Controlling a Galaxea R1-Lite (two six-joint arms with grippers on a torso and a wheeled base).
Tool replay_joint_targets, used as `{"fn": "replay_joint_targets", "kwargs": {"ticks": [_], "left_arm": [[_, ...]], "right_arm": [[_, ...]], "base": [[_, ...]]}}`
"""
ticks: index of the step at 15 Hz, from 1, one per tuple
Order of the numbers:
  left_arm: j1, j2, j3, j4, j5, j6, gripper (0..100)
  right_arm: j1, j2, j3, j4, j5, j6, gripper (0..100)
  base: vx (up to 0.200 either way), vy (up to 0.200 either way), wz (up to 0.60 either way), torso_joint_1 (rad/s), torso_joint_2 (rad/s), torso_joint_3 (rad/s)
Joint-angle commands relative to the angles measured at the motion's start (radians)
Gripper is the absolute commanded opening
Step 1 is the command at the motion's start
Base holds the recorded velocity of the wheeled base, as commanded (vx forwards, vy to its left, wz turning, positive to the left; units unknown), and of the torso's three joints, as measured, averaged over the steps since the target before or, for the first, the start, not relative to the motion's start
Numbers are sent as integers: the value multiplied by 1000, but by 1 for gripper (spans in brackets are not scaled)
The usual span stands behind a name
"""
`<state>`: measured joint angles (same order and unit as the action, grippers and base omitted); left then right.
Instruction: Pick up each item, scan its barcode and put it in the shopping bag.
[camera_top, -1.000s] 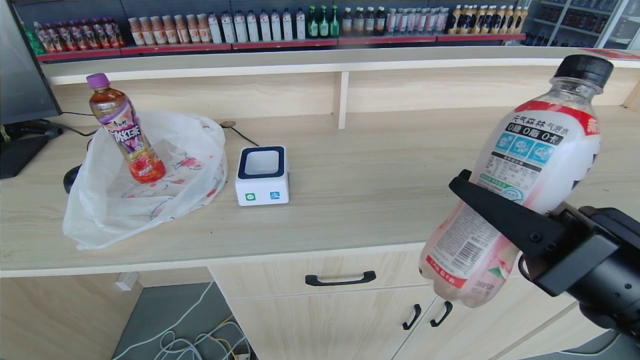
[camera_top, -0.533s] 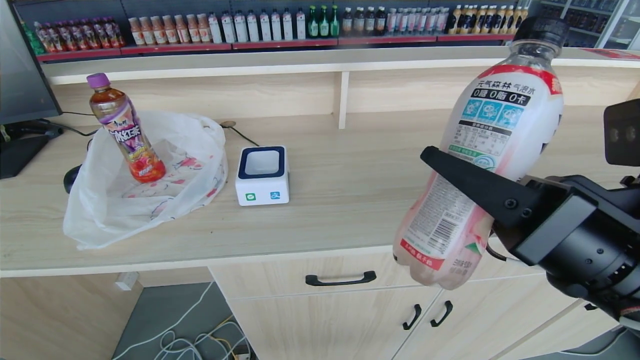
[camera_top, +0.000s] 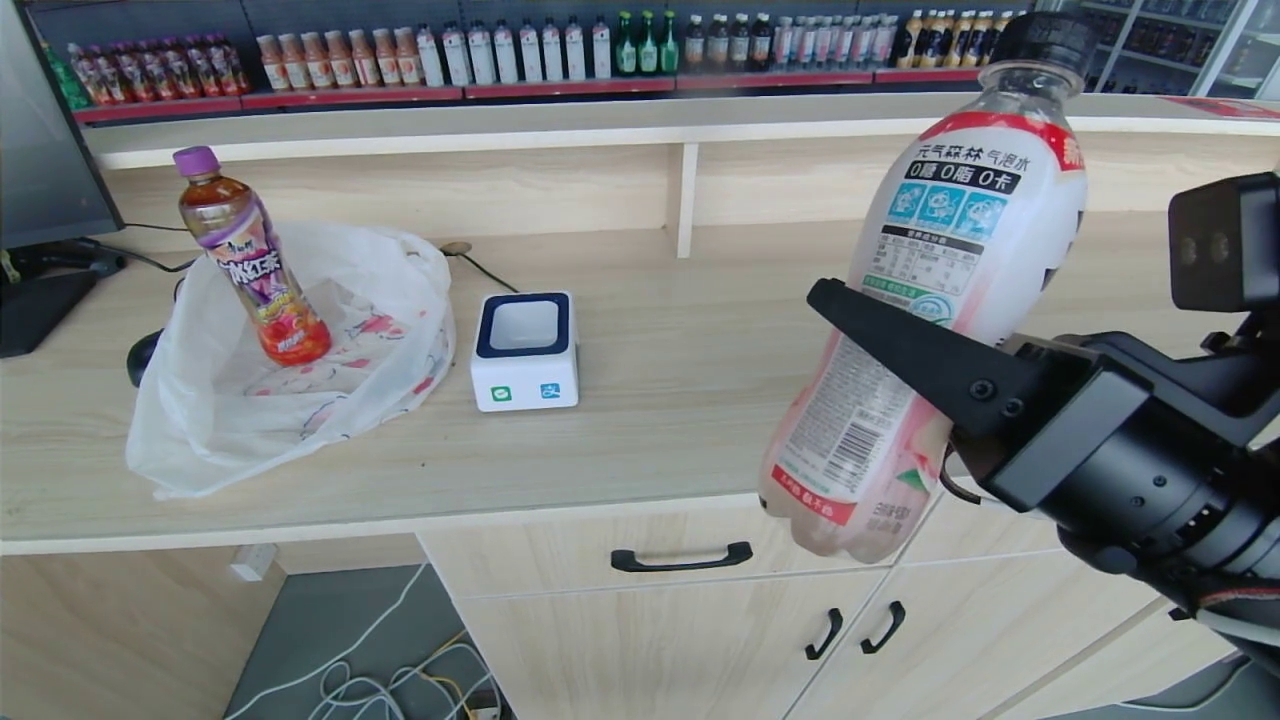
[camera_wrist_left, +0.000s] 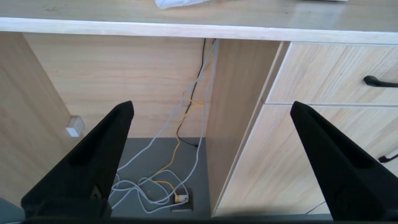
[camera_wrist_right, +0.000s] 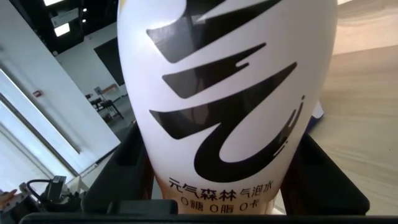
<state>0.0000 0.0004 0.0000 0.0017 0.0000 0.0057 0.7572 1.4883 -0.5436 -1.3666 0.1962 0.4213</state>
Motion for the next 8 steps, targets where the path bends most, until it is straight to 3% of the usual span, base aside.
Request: {"fn": "replay_joint_targets", "kwargs": {"ticks": [1, 8], "left_arm": [[0, 1, 0, 0, 0, 0, 100], [0, 1, 0, 0, 0, 0, 100]], "right_arm": [[2, 1, 1, 0, -1, 1, 0], [2, -19, 8, 0, -3, -4, 0]], "base": [[0, 0, 0, 0, 0, 0], [0, 0, 0, 0, 0, 0]]}}
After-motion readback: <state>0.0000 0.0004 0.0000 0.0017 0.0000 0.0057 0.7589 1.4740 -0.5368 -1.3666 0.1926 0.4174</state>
